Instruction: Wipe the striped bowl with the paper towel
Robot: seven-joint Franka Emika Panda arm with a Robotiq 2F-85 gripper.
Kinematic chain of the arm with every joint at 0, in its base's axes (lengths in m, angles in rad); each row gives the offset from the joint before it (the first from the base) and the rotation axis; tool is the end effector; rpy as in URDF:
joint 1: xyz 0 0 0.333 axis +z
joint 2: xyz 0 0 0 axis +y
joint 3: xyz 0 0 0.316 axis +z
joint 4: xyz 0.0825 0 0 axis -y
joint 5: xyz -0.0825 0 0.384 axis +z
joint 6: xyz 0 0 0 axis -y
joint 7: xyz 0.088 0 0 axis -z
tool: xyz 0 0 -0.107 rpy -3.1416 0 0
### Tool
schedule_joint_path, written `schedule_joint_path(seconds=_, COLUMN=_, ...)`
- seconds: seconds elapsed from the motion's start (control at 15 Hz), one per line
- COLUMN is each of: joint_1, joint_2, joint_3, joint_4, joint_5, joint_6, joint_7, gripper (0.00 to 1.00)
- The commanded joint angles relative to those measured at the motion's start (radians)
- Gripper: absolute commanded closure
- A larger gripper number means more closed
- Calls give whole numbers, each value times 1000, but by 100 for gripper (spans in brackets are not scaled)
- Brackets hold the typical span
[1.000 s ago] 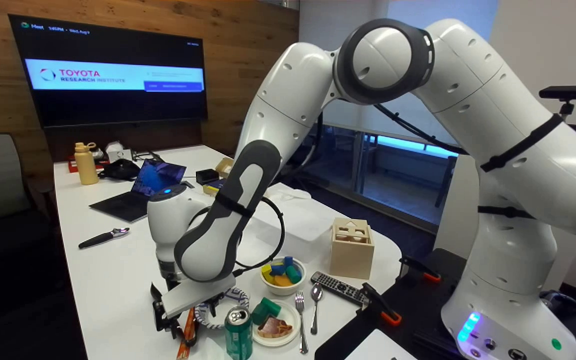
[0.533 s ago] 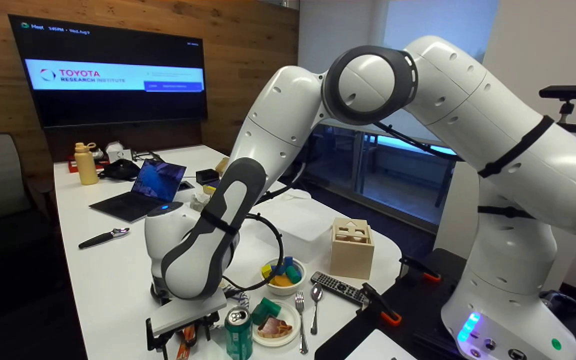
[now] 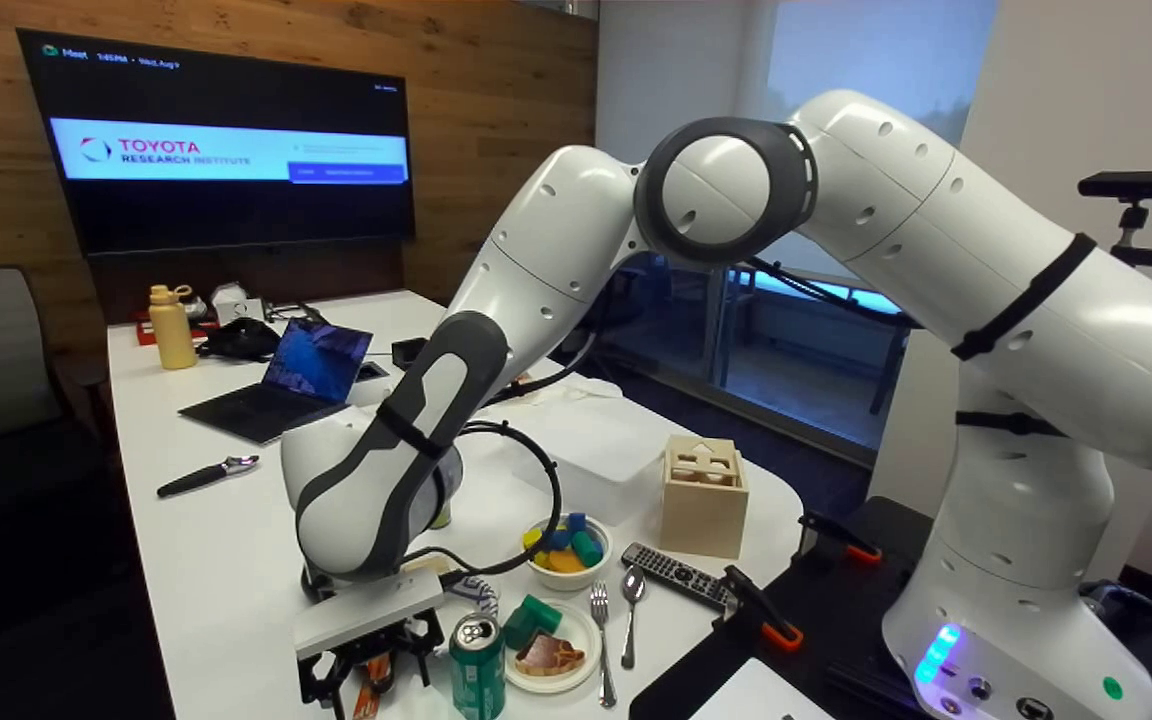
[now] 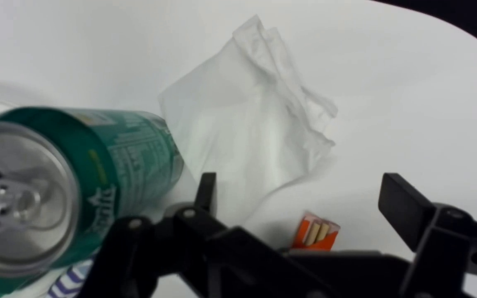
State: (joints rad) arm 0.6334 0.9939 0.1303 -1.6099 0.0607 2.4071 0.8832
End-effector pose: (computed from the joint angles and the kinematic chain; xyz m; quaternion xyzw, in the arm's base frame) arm 0.4689 0.4427 0.0309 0.9868 -0.1074 -0.1198 0.0188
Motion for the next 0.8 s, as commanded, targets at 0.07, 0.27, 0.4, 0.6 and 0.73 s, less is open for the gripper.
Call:
schedule_joint_path(seconds=0.07, joint_1=-27, joint_2=56, joint_3=20, joint_4=106, joint_5=27, joint_6=-143, joint_7=-23, gripper=0)
schedule_joint_path(seconds=0.27, joint_1=-20, joint_2=96, joint_3=8, joint_4=170, joint_5=13, joint_6=-223, joint_7=-10, gripper=0)
schedule_joint_path(seconds=0.4, joint_1=-16, joint_2=124, joint_3=5, joint_4=212, joint_5=7, joint_6=-260, joint_7=-11, gripper=0)
schedule_joint_path(seconds=0.6, joint_1=-15, joint_2=170, joint_3=4, joint_4=281, joint_5=3, joint_6=-301, joint_7=-16, gripper=0)
schedule_joint_path(seconds=0.73, joint_1=-13, joint_2=198, joint_3=4, joint_4=321, joint_5=5, joint_6=-320, joint_7=-12, gripper=21)
